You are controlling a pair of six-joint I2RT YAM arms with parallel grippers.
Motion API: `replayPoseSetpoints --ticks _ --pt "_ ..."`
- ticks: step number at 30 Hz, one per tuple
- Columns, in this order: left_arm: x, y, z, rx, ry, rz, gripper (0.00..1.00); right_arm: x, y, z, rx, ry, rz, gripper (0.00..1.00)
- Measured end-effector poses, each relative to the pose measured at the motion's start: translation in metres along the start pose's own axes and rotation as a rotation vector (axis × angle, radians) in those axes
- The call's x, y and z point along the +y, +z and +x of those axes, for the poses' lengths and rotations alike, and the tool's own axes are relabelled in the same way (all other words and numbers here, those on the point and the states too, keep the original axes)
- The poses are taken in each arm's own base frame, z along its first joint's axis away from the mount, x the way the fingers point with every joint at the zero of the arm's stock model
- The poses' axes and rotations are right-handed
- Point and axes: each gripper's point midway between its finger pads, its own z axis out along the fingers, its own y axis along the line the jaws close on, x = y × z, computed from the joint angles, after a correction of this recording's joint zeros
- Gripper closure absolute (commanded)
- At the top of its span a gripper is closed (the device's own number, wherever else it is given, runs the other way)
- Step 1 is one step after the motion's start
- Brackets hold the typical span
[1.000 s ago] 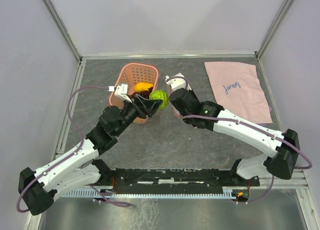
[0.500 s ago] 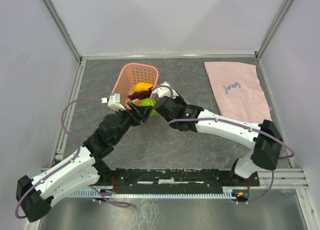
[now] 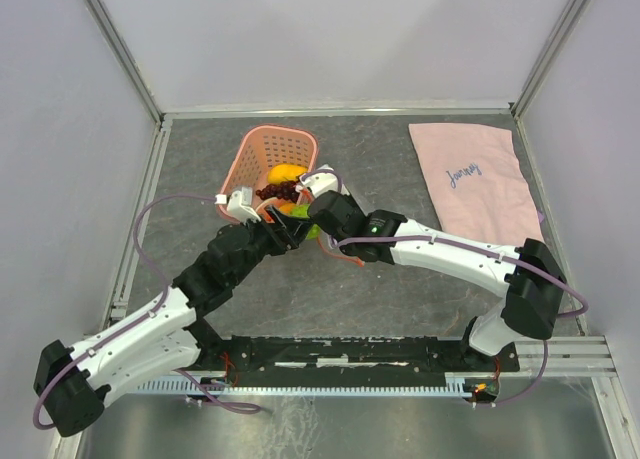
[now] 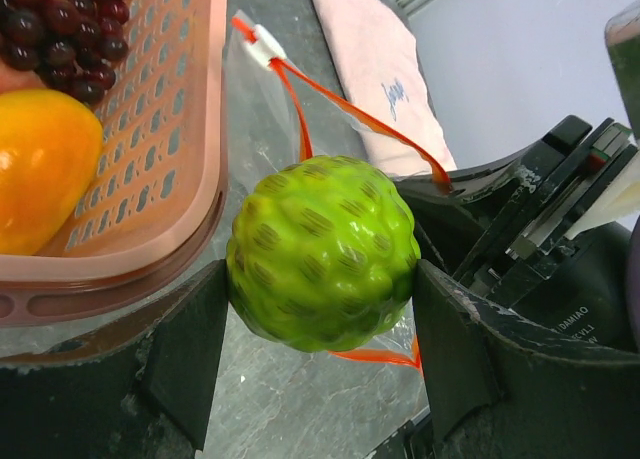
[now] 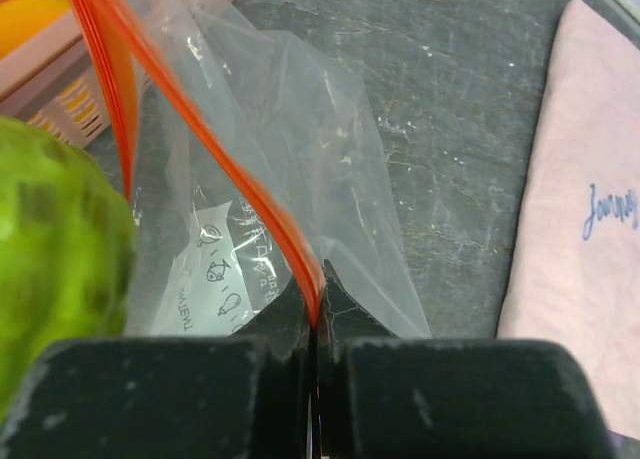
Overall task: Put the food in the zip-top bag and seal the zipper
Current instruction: Place the fake fruit in the zipper food storage bag.
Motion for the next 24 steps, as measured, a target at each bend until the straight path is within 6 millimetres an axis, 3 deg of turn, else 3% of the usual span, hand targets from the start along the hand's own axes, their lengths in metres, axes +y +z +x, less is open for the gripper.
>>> replayPoseSetpoints --ticks 5,13,19,24 --pt "-0.003 0.001 0.005 0.024 -0.012 0.016 0.71 0.009 0.000 0.002 0.006 0.028 -0.041 0.98" --pt "-0.027 -0.007 -0.009 -0.014 -0.059 0.115 0.70 0.016 0.000 0.001 0.005 0.066 -0.073 0.98" --pt "-0.025 -0.004 -0.006 -0.010 -0.061 0.111 0.71 0.016 0.000 0.001 0.009 0.087 -0.076 0.99" --pt "-0.012 0.009 0.009 0.033 -0.054 0.055 0.72 0.018 -0.006 -0.004 -0.003 0.108 -0.115 0.99"
